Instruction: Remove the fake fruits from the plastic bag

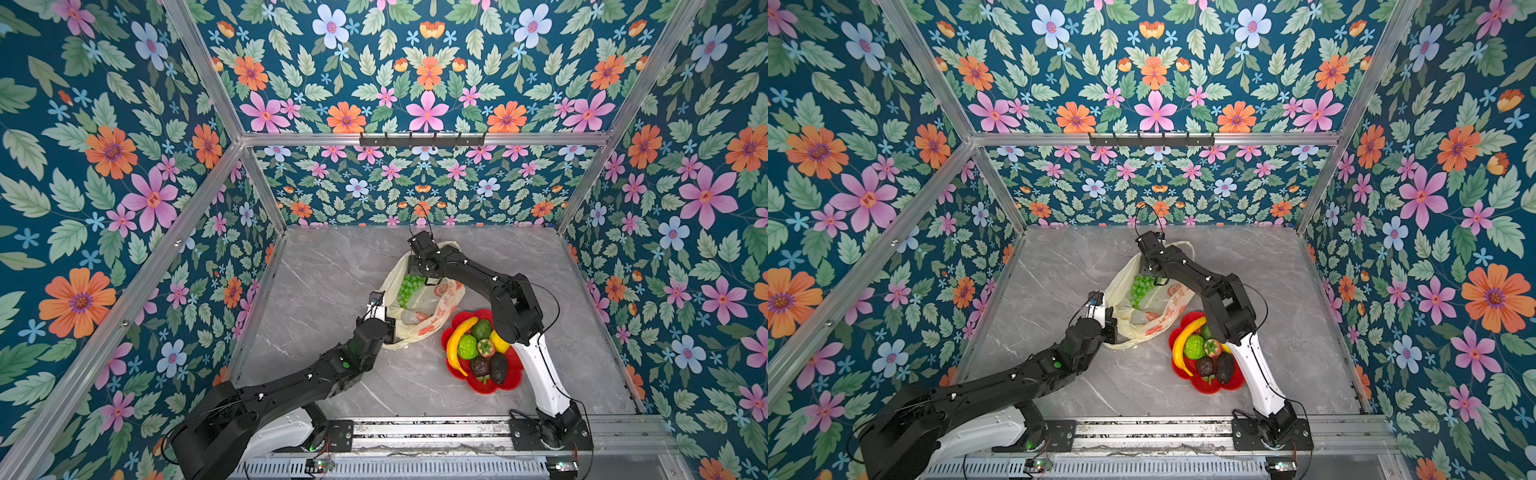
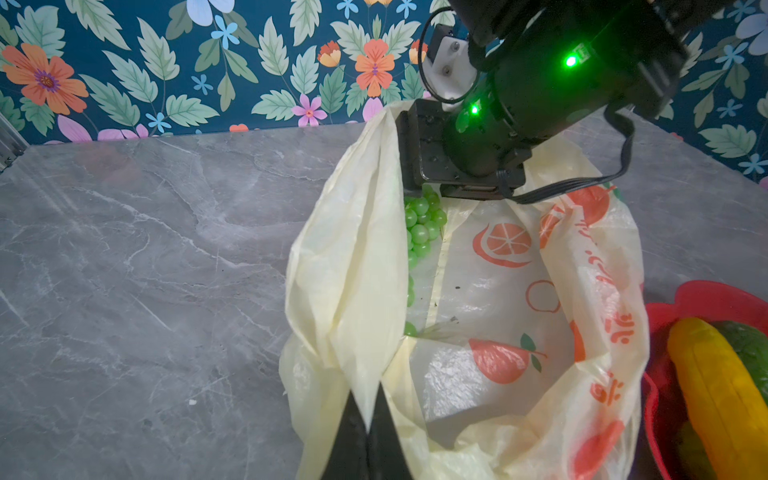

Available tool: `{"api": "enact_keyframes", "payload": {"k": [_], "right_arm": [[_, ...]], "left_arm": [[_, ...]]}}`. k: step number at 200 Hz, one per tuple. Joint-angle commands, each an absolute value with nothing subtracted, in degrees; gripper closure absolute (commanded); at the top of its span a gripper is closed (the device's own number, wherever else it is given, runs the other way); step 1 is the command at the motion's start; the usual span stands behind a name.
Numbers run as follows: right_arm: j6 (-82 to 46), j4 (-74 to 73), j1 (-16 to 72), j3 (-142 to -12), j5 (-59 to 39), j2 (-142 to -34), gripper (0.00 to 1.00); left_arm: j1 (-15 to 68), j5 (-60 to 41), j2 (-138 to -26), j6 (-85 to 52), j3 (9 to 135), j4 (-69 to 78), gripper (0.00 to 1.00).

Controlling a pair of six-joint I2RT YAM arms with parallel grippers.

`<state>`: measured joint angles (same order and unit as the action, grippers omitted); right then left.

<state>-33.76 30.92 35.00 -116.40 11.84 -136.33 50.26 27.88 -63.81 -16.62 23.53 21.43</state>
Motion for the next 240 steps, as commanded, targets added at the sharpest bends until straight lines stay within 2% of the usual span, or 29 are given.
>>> {"api": "enact_keyframes", "payload": {"k": [1, 26, 69, 107, 139, 165, 240], "right_arm": [[-34.70, 35.21, 35.05, -116.47, 13.55, -135.89, 0.31], [-36.25, 35.37, 35.02, -112.46, 14.06, -132.85, 0.34], [-38.20, 28.78, 35.05, -100.57, 12.58, -125.20, 0.39], [-39.18, 26.85, 35.30, -94.51, 11.35, -121.55, 0.51], [-39.44, 25.14, 35.90, -89.89, 11.50, -118.63, 0.56], [-39.38, 25.58, 35.94, -88.10, 12.54, -117.30, 0.61], [-37.65, 26.33, 35.94, -85.18, 13.72, -114.34, 0.66]], "left_arm": [[50.10, 31.13, -65.30, -17.56, 24.86, 21.27, 1.00], [49.59, 36.18, -68.73, -19.60, 27.51, 17.17, 1.00], [48.54, 37.88, -69.87, -21.42, 28.01, 15.59, 1.00], [46.49, 37.55, -70.28, -23.09, 28.39, 13.79, 1.00], [45.10, 37.33, -70.49, -24.16, 28.61, 12.57, 1.00], [44.79, 37.52, -70.66, -24.63, 28.81, 12.00, 1.00], [44.19, 37.38, -70.49, -25.16, 28.92, 11.22, 1.00]]}}
